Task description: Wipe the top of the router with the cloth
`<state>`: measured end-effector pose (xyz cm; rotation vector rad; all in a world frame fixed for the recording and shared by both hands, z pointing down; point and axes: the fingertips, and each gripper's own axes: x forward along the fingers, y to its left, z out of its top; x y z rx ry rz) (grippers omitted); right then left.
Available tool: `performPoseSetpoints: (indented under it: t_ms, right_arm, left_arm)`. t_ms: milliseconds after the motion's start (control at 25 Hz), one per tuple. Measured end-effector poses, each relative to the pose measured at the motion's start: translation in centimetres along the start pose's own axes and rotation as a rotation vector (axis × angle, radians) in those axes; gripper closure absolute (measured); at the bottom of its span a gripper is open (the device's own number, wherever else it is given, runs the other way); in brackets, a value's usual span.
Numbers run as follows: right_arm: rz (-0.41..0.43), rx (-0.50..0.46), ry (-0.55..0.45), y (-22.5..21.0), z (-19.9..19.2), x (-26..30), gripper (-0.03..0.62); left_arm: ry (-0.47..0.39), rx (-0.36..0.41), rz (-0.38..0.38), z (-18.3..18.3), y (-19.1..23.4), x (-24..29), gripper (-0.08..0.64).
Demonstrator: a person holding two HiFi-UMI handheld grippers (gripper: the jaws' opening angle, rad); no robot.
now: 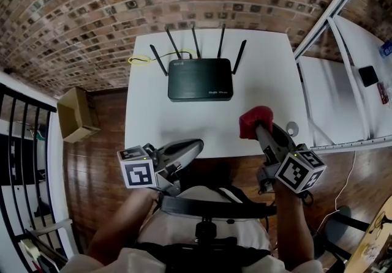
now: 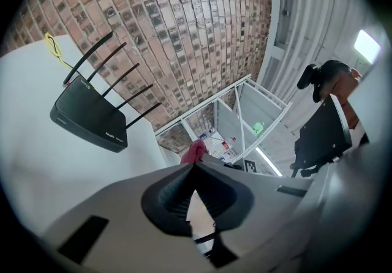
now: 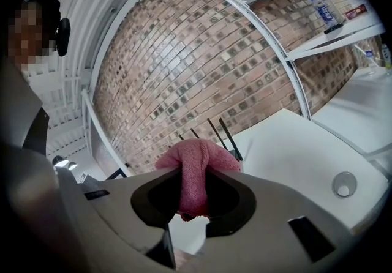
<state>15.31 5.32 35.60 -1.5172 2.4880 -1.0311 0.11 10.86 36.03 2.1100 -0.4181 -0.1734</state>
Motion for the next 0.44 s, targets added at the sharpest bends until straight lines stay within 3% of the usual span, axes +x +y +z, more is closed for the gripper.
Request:
performPoseSetpoints:
  t_ms: [440]
  right_arm:
    - [-0.003,-0.017,0.014,0.6,-0.8,0.0,0.497]
  left_arm:
    - [0.006,-0.031,-0.007,-0.8,-0.4,-0.5,0.551]
